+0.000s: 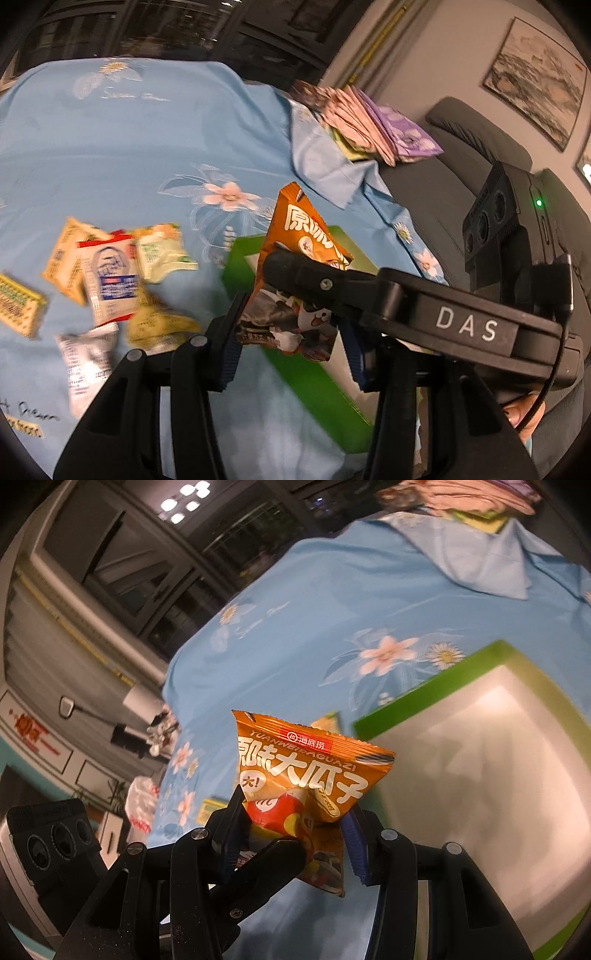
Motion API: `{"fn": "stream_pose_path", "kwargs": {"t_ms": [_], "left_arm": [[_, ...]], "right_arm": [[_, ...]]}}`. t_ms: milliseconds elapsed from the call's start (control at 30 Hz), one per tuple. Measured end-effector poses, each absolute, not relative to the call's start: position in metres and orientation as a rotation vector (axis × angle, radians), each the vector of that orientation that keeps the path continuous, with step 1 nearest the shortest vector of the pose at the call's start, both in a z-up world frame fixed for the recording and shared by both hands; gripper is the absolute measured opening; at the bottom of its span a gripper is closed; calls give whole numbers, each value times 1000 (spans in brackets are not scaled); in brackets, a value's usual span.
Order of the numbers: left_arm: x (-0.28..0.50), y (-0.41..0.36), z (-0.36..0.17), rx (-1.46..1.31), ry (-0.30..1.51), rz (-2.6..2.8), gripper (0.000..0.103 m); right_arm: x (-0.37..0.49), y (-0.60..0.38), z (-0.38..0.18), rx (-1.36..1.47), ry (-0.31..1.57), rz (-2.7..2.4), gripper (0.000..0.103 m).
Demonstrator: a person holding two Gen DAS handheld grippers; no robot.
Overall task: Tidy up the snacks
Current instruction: 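Carry the orange bag into the green box and open the right tool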
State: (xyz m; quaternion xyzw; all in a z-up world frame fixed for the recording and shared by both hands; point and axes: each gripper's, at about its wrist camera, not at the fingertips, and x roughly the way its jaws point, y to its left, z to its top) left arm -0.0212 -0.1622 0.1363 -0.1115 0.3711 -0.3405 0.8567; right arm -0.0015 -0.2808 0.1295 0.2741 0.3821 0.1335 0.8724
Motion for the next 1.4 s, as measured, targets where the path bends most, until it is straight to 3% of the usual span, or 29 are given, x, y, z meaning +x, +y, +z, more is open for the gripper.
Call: {"fn": "stream_pose_path", "kwargs": {"t_ms": [500,1067,1133,1200,1267,1400], "left_arm": [[-1,-238,116,-165,909,-792,47],[8,-258,90,-170,1014,-780,49],[7,-257,91,-168,1015,-779,52],[4,-253,94,-166,1001,-769,56],[0,-247,100,-176,981,-776,66],[-6,-227,112,-191,941,-766,75]], "right_arm": [[-3,-356,100,734,820,145,50],[6,-367,73,749,929,82,50],[6,-367,73,748,935,74,51],[5,-369,73,742,935,48,61],[2,-370,76,733,921,25,66],[-6,-368,87,717,872,18,73]]}}
